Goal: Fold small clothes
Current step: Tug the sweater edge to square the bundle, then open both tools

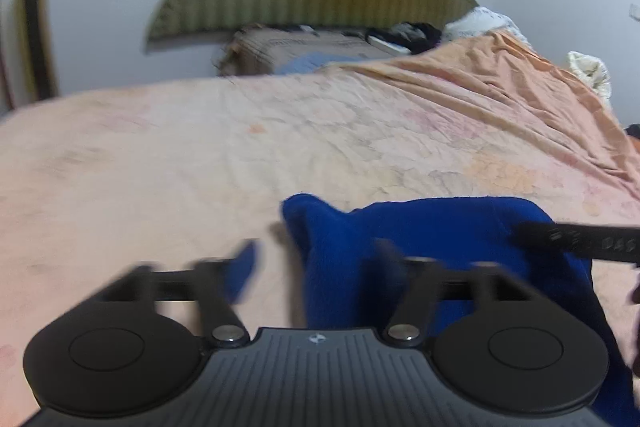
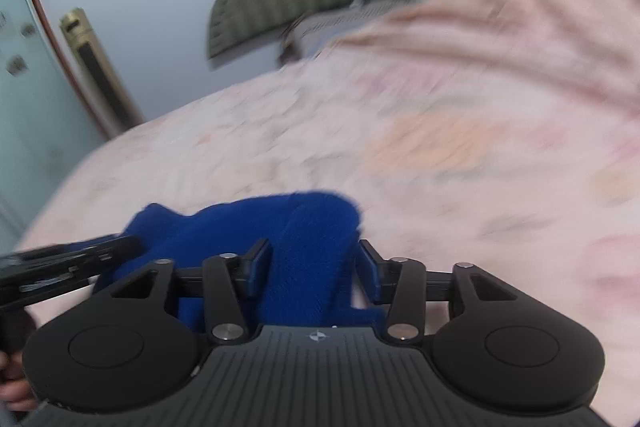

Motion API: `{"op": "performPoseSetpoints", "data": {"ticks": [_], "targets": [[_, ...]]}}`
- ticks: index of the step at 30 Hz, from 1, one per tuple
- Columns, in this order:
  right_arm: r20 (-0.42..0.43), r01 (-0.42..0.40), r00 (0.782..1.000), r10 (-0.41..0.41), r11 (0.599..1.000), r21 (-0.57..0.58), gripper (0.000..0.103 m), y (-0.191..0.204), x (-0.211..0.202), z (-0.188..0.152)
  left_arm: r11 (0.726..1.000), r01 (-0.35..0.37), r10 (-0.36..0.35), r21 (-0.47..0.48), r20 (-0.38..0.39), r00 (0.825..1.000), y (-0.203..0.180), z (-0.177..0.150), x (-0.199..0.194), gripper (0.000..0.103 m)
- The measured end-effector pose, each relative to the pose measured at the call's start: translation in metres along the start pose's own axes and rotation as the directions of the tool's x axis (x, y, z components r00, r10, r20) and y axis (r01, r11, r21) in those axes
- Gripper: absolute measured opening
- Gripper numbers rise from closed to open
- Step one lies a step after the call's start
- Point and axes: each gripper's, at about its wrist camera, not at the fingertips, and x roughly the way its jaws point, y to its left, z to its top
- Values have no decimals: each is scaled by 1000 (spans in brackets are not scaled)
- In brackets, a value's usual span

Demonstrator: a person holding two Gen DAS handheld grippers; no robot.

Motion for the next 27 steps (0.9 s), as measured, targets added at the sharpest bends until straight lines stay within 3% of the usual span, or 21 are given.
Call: {"op": "performPoseSetpoints", "data": {"ticks": [2, 6, 9, 11, 14, 16, 20, 27], "targets": [[33, 58, 998, -56, 997, -53, 67, 11, -25, -9, 999, -27, 26, 31, 35, 999, -6, -10, -24, 83], [25, 33, 999, -28, 981, -190, 85, 30, -52, -39, 995, -55, 55, 84, 9, 998, -25, -39, -52, 83], [5, 177, 983, -182, 948, -265, 85, 38, -40, -54, 993, -76, 81, 88, -57, 995, -32, -56, -44, 83], [30, 215, 976, -214, 953, -213, 86, 33, -48, -56, 996, -75, 78, 51, -59, 995, -31, -61, -52, 83], [72, 201, 979, -191, 966, -163, 92, 33, -74, -60, 995, -72, 77, 75, -67, 995, -36, -65, -68, 84], [61, 178, 984, -170, 969, -169, 99, 34, -78, -66, 992, -87, 94, 91, -71, 993, -42, -69, -74, 84], [12, 211, 977, -213, 959, -187, 98, 35, -76, -83, 993, -99, 104, 64, -74, 992, -48, -79, -85, 84], [11, 189, 982, -190, 970, -156, 102, 38, -101, -102, 992, -121, 124, 41, -81, 989, -53, -97, -102, 84]]}}
